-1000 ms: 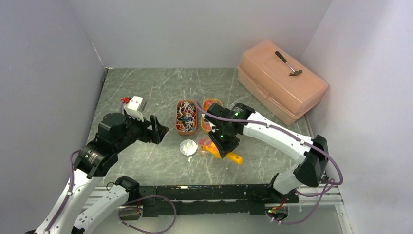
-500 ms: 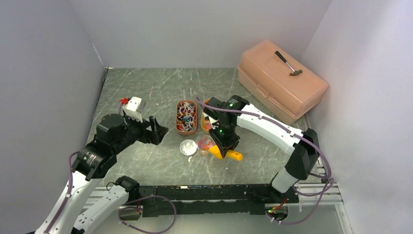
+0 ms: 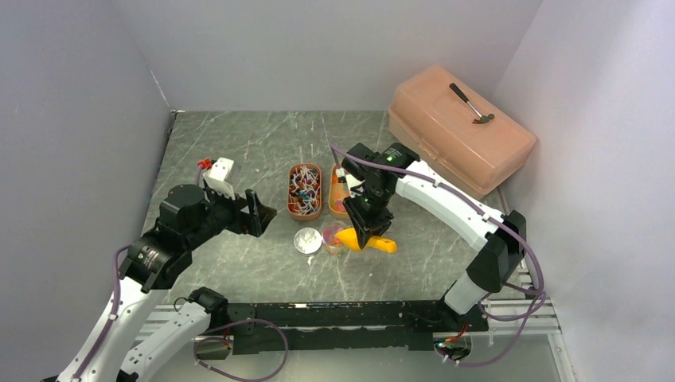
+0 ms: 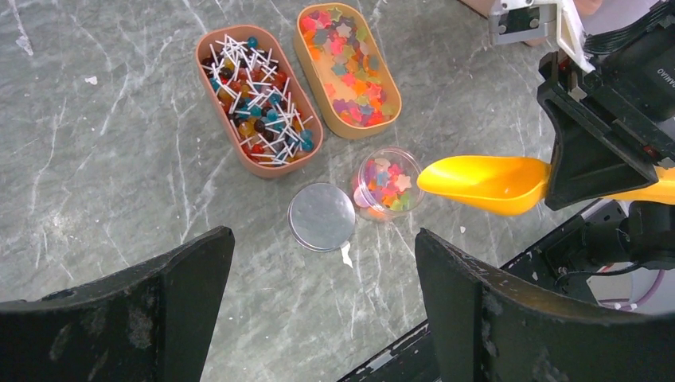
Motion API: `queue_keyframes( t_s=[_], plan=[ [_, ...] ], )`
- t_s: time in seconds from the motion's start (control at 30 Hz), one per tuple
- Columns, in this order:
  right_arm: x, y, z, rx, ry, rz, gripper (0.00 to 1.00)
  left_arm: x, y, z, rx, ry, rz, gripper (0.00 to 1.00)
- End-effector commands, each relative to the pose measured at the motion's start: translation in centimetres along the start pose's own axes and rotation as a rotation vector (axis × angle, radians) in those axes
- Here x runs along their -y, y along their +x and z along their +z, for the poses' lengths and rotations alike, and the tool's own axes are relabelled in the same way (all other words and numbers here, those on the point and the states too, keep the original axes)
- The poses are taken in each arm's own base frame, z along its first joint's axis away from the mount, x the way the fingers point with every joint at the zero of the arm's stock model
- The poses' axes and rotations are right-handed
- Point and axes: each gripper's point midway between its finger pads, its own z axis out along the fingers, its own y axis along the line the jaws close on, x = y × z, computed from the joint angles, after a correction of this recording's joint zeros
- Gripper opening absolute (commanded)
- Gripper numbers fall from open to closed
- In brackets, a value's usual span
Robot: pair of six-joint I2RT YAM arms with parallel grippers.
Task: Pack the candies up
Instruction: Place the fake candies in the packing bottle, then adjust the spatula.
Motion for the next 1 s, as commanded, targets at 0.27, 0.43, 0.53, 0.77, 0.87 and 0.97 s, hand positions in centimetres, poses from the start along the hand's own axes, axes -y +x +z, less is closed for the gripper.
queue_keyframes(
  t_s=[0.27,0.43,0.53,0.77,0.87,0.97],
  plan=[
    [-3.1,-2.4,-1.8,0.364,-0.136,-0.301,0.00,1.6,0.0,1.0,-0.032,0.097,0.001,0.90],
    [-4.4,-3.5,-1.9,0.560,-0.125,-0.473,0.00,2.4,0.2,1.8,-0.065,0.139,-0.021,0.90],
    [-5.5,-3.7,-1.6,0.652,-0.110,-0.622,0.00,3.2,0.2,2.2,-0.091,0.176,-0.040,0.90],
    [-7.2,-4.5,-1.8,0.808,-0.091,-0.838,0.00,3.9,1.0,2.5,-0.180,0.205,-0.078,0.90],
    [-7.6,-5.1,-2.2,0.844,-0.076,-0.883,0.00,4.1,1.3,2.3,-0.211,0.210,-0.086,0.90],
    [-8.1,-5.5,-2.5,0.870,-0.076,-0.917,0.00,4.1,1.8,2.2,-0.251,0.208,-0.099,0.90]
  ],
)
